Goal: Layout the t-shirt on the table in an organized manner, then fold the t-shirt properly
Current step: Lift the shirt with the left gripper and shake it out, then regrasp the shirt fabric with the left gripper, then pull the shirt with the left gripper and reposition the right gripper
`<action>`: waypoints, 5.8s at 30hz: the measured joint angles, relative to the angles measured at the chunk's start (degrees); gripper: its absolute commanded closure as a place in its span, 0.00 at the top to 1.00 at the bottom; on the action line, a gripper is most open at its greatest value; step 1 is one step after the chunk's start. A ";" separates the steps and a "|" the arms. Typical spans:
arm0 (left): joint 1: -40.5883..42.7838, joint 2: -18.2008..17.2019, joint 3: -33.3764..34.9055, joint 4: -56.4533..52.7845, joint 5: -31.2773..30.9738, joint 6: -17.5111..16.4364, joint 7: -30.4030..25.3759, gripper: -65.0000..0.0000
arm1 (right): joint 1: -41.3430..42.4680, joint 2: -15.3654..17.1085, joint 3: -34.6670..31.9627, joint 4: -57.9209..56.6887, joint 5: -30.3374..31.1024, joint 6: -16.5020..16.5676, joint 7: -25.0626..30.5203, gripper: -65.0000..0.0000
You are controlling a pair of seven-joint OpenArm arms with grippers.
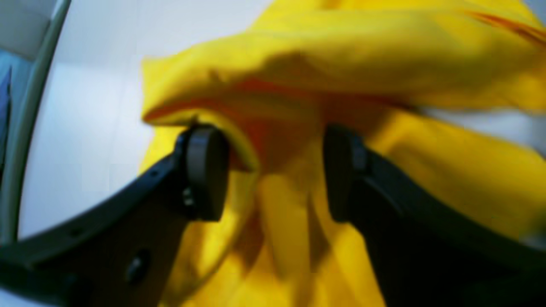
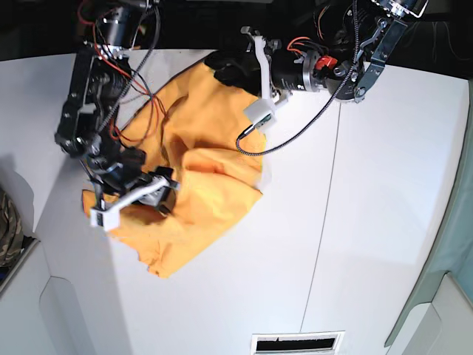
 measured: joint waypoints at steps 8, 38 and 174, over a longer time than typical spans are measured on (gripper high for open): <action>-0.02 -3.65 -1.55 5.86 0.00 0.00 -2.05 0.44 | -7.82 0.63 8.52 5.62 2.40 1.29 1.05 0.53; -16.48 3.41 0.26 -23.06 21.77 6.23 -20.17 0.11 | -5.53 4.61 8.48 -14.36 1.95 4.28 11.28 0.35; -5.18 -2.05 -9.09 -7.80 13.20 4.48 -13.42 0.54 | 8.31 10.38 -34.47 -7.56 -15.96 9.53 2.91 0.26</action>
